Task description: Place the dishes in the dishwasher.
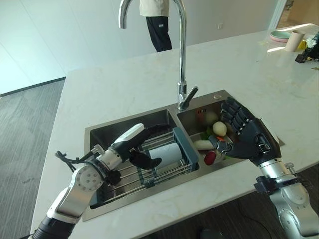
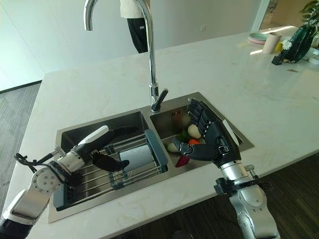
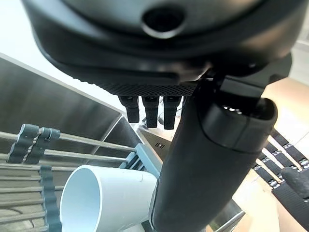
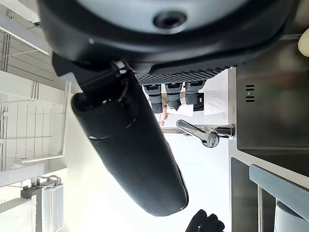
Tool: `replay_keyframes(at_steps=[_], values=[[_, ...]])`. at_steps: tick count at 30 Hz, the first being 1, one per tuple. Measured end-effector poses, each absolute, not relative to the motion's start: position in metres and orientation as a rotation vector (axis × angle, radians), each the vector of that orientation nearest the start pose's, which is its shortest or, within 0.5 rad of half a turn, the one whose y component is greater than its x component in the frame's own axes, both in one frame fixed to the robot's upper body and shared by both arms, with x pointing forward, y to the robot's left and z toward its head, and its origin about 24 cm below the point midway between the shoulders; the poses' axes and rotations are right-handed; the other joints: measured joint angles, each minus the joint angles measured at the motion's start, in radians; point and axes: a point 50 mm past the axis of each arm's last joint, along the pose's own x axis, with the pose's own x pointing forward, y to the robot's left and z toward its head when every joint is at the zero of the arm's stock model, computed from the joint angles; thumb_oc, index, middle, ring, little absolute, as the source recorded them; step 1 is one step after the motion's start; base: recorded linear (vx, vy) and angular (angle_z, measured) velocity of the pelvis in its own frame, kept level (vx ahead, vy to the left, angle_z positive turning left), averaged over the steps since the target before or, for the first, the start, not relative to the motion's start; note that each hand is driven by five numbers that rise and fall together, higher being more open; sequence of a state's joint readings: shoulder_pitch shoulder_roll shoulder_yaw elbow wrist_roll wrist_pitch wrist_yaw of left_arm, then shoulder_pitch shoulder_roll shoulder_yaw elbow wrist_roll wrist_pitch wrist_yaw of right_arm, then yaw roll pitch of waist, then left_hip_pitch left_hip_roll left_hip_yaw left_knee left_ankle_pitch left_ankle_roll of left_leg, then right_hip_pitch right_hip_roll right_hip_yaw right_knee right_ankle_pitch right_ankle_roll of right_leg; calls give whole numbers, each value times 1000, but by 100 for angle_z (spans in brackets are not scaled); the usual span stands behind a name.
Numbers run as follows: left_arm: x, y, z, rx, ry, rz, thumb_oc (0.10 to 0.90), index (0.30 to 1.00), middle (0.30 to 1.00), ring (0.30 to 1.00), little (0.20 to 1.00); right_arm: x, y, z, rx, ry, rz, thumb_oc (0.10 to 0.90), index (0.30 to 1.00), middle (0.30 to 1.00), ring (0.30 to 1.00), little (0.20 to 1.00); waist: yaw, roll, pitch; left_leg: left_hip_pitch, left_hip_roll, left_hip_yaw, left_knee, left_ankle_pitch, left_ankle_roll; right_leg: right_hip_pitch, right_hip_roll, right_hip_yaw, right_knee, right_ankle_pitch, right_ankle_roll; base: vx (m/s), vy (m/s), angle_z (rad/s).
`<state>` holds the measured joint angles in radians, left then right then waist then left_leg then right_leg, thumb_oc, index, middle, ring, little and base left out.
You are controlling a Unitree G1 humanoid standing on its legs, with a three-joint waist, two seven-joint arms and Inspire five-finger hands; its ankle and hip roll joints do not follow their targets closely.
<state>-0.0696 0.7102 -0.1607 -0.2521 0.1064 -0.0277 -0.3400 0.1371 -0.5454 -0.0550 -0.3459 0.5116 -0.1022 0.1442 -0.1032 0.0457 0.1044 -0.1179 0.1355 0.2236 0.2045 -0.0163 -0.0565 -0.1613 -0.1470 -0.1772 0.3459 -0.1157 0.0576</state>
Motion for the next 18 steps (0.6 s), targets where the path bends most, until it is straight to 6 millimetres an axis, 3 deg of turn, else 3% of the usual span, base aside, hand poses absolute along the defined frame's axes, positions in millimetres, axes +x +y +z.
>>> replay_keyframes(at_steps=[10, 18], values=[[256, 194, 92, 824, -15, -542, 800, 900, 900, 900, 900, 222, -218, 127, -58, -289, 252, 800, 900, 900, 900, 900, -7, 0, 0, 17, 3, 22, -2, -8, 0, 10, 5, 22, -19, 16, 6, 3, 5, -7], [257, 197, 87, 828, 21, -531, 800, 900, 900, 900, 900, 223, -217, 128, -60, -297, 263, 800, 900, 900, 900, 900, -7, -1, 0, 18, 3, 26, -1, -8, 2, 10, 6, 25, -21, 19, 7, 0, 1, -1]])
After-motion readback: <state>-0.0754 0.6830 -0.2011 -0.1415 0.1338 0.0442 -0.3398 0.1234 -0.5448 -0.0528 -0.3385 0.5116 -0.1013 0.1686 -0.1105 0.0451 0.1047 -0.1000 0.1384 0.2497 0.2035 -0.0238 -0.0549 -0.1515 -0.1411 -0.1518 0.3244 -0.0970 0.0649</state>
